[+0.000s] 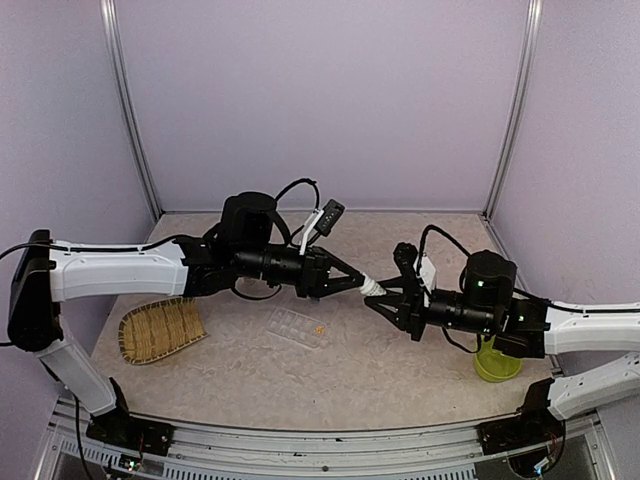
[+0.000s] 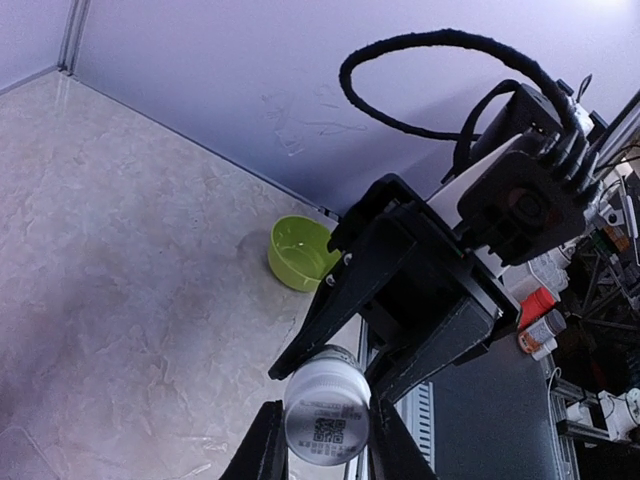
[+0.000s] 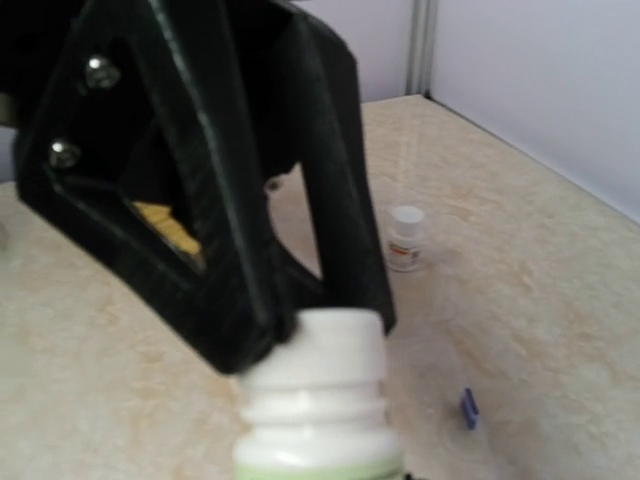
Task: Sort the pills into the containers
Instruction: Close the lid of the pill bottle, then screw the lid of the pill bottle onto the pill bottle.
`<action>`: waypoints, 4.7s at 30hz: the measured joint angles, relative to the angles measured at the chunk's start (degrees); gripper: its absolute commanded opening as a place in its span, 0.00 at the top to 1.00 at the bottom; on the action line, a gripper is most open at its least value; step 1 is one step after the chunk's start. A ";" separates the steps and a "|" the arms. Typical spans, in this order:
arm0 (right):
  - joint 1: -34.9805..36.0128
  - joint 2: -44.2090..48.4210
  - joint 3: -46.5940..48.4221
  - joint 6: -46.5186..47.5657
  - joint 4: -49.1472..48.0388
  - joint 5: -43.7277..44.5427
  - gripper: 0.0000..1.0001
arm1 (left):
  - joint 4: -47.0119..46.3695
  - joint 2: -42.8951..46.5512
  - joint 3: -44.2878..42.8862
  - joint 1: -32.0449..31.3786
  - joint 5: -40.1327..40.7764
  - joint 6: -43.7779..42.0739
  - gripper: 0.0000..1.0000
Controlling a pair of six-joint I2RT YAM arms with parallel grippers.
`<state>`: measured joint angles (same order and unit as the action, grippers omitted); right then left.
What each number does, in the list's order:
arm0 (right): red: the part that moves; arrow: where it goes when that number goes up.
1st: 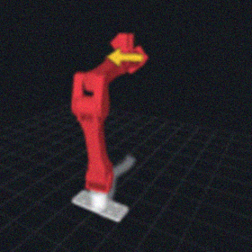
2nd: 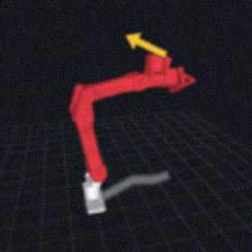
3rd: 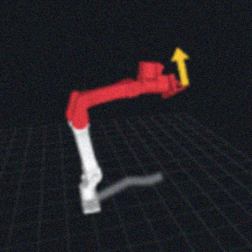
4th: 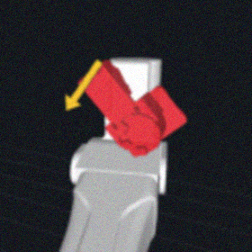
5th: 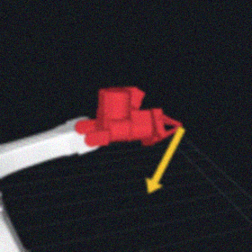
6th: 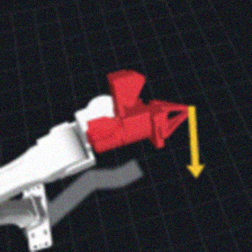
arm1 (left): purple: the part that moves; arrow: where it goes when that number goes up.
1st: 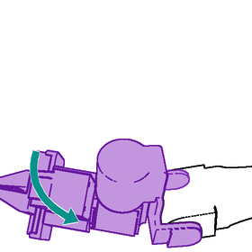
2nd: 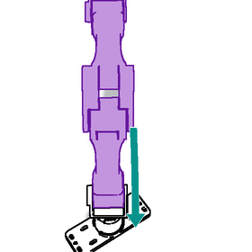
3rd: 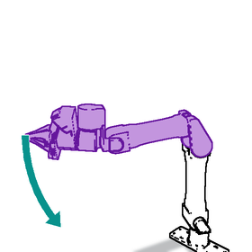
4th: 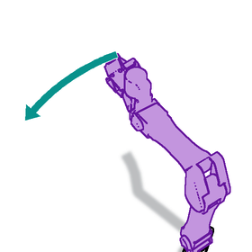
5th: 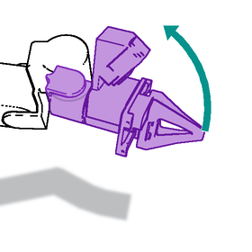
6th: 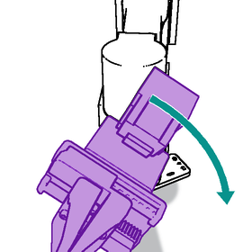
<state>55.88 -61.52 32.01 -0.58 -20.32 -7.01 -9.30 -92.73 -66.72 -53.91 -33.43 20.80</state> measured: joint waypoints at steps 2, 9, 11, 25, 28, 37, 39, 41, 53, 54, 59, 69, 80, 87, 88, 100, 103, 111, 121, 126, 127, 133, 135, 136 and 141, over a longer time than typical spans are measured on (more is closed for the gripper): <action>0.00 0.66 0.00 -0.63 0.39 -1.40 0.95 | -0.92 0.33 0.57 0.13 -1.44 -1.01 0.81; 0.00 1.46 0.00 -2.01 -0.07 -4.85 0.95 | -1.86 1.60 1.33 0.22 -3.91 -3.34 0.64; 0.11 1.46 0.00 -2.08 -0.50 -5.42 0.95 | -1.86 1.70 1.53 0.22 -4.04 -3.58 0.59; 0.63 1.55 0.00 -2.05 -4.31 -5.03 0.97 | -2.45 3.91 3.43 0.52 -1.75 -2.34 0.01; 0.63 1.55 0.00 -2.08 -4.61 -4.31 0.97 | -3.69 5.68 4.63 0.52 -0.09 -1.44 0.01; 0.63 0.79 2.34 -3.21 -4.20 -0.39 0.97 | -6.12 9.92 5.64 -1.14 11.21 2.56 0.01; 0.66 0.11 3.45 -3.58 -4.13 -0.04 0.97 | -5.55 9.90 5.03 -2.95 15.02 2.89 0.01; 0.66 -0.55 4.24 -3.76 -4.13 0.00 0.97 | -4.31 9.40 3.69 -5.11 18.93 3.08 0.01; 0.76 -2.80 5.22 -5.09 -3.13 1.25 0.98 | -3.54 8.02 1.53 -7.58 25.33 5.11 0.01; 0.76 -2.80 5.22 -5.11 -3.13 1.31 0.98 | -3.54 8.00 1.53 -7.58 25.31 5.20 0.01; 0.76 -2.80 5.22 -5.14 -3.26 1.57 0.98 | -3.54 7.93 1.53 -7.58 24.68 5.84 0.01; 0.76 -2.80 5.22 -5.07 -4.50 3.04 0.98 | -4.63 7.87 1.53 -7.58 20.72 7.34 0.01; 0.90 -3.91 5.22 -4.87 -5.60 2.69 0.98 | -5.31 7.82 1.53 -7.39 19.67 7.91 0.01; 1.36 -4.92 5.22 -4.90 -6.25 0.63 0.98 | -5.53 7.78 1.53 -7.30 18.82 7.96 0.01; 1.36 -5.07 5.22 -4.87 -6.43 0.33 0.98 | -5.64 7.78 1.53 -7.28 18.73 7.96 0.01; 1.77 -4.76 5.55 -4.44 -6.21 0.17 0.98 | -7.06 7.82 1.66 -6.23 18.21 9.01 0.01; 1.75 -2.99 5.55 -3.67 -5.97 1.77 0.98 | -7.08 7.89 1.81 -5.73 18.18 9.40 0.01; 1.75 -1.14 5.55 -2.03 -4.57 5.97 0.98 | -7.08 7.89 1.81 -5.73 16.70 9.90 0.01; 1.73 -2.40 5.57 -1.81 -4.22 6.64 0.98 | -6.95 7.89 1.79 -6.34 15.85 9.81 0.01; 1.73 -3.89 5.99 -1.86 -4.83 4.35 0.98 | -7.02 7.89 1.79 -6.27 15.82 9.81 0.01; 1.73 -4.28 6.05 -1.88 -4.92 3.67 0.98 | -7.02 7.89 1.79 -6.27 15.74 9.81 0.01; 1.88 -6.10 6.40 -2.19 -5.66 -0.24 0.98 | -7.54 7.89 1.79 -6.27 14.82 9.84 0.01; 1.88 -6.08 6.40 -2.29 -5.81 -0.66 0.98 | -7.91 7.89 1.79 -6.27 14.64 9.84 0.01; 1.88 -6.08 6.40 -2.29 -5.88 -0.72 0.98 | -8.02 7.89 1.79 -6.27 14.64 9.84 0.01; 1.88 -5.27 6.38 -2.23 -5.49 0.66 0.98 | -8.17 8.44 2.47 -6.27 16.44 9.86 0.01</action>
<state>57.76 -66.78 38.39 -2.81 -25.80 -6.35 -17.47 -84.29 -64.25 -60.18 -16.99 30.65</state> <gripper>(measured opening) 0.275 0.987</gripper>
